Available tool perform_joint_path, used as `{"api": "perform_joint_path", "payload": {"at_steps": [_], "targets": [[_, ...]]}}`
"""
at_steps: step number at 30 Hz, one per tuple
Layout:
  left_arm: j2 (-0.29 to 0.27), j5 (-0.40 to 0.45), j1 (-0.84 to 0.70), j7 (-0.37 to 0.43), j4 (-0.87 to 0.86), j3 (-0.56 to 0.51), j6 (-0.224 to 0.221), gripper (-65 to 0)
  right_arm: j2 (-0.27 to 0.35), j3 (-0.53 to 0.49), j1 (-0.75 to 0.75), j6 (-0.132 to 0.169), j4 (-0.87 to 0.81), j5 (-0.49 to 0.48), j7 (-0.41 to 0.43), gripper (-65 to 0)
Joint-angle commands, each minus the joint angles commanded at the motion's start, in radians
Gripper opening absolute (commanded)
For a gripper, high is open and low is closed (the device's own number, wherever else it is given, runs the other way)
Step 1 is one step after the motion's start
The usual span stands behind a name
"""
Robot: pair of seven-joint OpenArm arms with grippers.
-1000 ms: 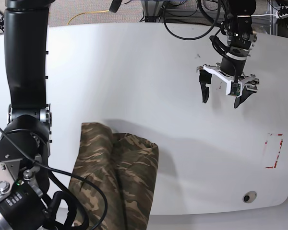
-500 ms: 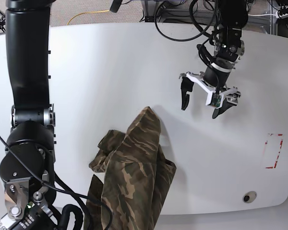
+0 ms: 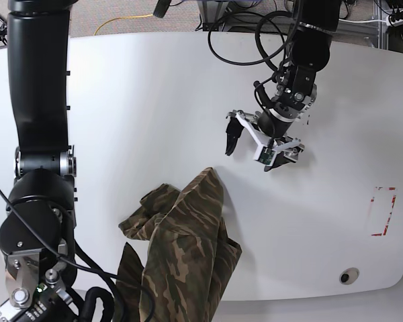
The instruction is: Fold the T-shirt properly
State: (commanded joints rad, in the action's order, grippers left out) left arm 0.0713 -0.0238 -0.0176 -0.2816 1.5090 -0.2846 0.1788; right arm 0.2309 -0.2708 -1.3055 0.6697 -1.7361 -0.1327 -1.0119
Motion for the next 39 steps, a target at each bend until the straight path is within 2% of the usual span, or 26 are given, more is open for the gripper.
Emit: {"api": "perform_joint_path", "payload": {"at_steps": [4, 10, 16, 23, 29, 32, 35, 39], "targets": [[-0.051, 0.0, 0.064, 0.005, -0.146, -0.011, -0.006, -8.3, 0.0, 0.0, 0.0, -0.002, 0.005, 0.0, 0.0, -65.0], [-0.064, -0.005, 0.178, 0.006, -0.33, -0.015, -0.002, -8.3, 0.002, 0.0, 0.0, -0.003, 0.005, 0.0, 0.0, -65.0], [-0.126, -0.002, 0.288, 0.011, -0.5, -0.017, -0.002, -8.3, 0.002, 0.0, 0.0, -0.003, 0.005, 0.0, 0.0, -65.0], [-0.135, -0.005, 0.397, 0.21, -0.736, -0.009, -0.008, -8.3, -0.005, 0.0, 0.0, 0.005, 0.003, 0.066, 0.003, -65.0], [-0.141, -0.006, 0.457, 0.262, -0.855, -0.009, -0.008, -8.3, -0.005, 0.003, 0.0, 0.005, 0.002, 0.072, 0.003, -65.0], [-0.181, -0.006, 0.497, 0.288, -0.916, -0.009, -0.008, -8.3, -0.003, 0.003, 0.0, 0.005, 0.003, 0.074, 0.003, -65.0], [-0.221, -0.006, 0.537, 0.356, -1.002, -0.011, -0.008, -8.3, 0.002, 0.003, 0.0, 0.005, 0.003, 0.074, 0.003, -65.0], [-0.228, -0.006, 0.591, 0.408, -1.123, -0.011, -0.008, -8.2, -0.002, 0.003, 0.0, 0.005, 0.002, 0.075, 0.003, -65.0]]}}
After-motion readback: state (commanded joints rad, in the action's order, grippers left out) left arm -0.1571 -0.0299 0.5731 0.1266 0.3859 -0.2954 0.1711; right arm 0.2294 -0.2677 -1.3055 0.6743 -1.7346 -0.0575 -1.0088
